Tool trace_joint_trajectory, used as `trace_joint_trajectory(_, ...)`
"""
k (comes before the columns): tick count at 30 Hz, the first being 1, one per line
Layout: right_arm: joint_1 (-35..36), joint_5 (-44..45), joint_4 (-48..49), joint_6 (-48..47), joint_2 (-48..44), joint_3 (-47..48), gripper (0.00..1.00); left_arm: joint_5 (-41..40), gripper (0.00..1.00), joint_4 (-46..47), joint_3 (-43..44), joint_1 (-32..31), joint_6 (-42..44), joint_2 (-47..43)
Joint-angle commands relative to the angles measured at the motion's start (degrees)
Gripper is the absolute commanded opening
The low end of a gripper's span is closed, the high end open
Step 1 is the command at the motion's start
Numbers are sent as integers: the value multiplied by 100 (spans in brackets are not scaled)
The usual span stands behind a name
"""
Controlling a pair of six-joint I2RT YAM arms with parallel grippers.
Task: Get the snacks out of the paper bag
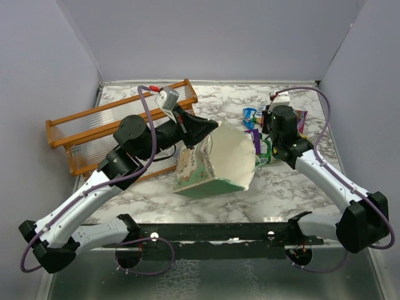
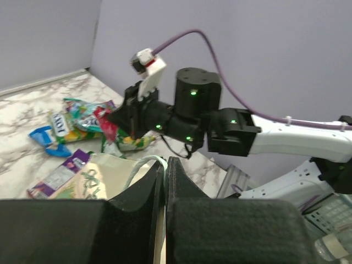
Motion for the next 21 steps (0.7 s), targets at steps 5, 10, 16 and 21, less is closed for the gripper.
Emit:
trace_joint_trajectory(5, -341, -358, -42, 704, 112, -366, 1, 1490, 0, 1854, 155, 7, -1365, 577)
trace_joint_trajectory(10, -361, -470, -11, 636, 181, -466, 1, 1596, 0, 2668, -176, 7, -1881, 607)
trace_joint_trajectory(16, -361, -544, 12, 648, 357, -422, 1, 1899, 0, 3181, -13, -27, -2351, 1215)
trace_joint_trajectory(21, -366, -499, -35, 640, 512, -303, 2, 2076, 0, 3702, 36, -76, -2668, 1689)
